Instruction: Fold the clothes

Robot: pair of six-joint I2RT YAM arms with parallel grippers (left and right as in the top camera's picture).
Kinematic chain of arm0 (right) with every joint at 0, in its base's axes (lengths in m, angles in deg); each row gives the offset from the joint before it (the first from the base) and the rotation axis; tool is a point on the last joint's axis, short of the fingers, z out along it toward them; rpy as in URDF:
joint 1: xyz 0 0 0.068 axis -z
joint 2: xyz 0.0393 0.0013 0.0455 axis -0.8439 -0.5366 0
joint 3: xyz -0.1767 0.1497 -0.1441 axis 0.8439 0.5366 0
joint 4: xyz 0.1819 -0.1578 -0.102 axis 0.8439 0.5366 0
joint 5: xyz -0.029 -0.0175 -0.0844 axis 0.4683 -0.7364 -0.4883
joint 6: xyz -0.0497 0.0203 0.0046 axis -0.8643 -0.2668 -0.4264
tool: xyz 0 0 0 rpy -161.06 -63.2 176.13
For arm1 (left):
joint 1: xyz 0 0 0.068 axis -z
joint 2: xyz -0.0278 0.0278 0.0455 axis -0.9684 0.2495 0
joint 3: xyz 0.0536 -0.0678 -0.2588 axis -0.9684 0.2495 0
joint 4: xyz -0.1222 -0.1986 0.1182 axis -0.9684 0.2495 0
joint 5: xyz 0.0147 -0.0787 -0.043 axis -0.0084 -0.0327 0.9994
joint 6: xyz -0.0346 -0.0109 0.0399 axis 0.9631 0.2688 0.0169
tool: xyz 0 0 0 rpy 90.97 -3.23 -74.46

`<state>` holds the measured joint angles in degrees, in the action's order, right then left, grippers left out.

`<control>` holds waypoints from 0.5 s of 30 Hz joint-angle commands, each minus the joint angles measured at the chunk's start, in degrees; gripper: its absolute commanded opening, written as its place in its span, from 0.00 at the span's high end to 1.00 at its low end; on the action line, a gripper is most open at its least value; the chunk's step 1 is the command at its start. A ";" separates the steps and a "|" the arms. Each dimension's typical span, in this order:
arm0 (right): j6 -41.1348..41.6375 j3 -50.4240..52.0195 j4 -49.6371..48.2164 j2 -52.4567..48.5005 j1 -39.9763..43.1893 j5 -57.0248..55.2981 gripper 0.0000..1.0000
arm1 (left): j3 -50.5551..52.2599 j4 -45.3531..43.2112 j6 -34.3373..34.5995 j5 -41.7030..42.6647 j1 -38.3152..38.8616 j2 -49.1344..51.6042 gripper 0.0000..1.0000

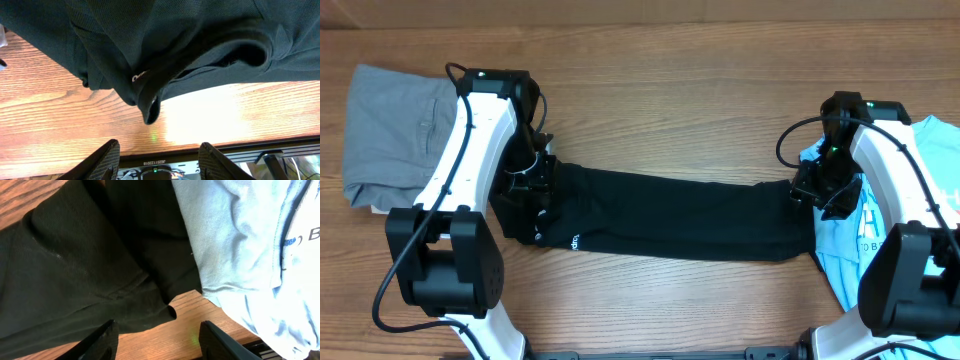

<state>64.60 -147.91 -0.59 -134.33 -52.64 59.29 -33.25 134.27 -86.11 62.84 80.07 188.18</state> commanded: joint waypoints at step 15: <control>0.15 0.04 -2.93 1.49 0.48 2.84 0.34 | 4.48 -20.81 1.22 9.64 2.45 -1.29 0.96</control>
<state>64.51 -147.91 -3.08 -134.33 -52.66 60.87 -31.75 116.90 -85.50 70.10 81.31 188.09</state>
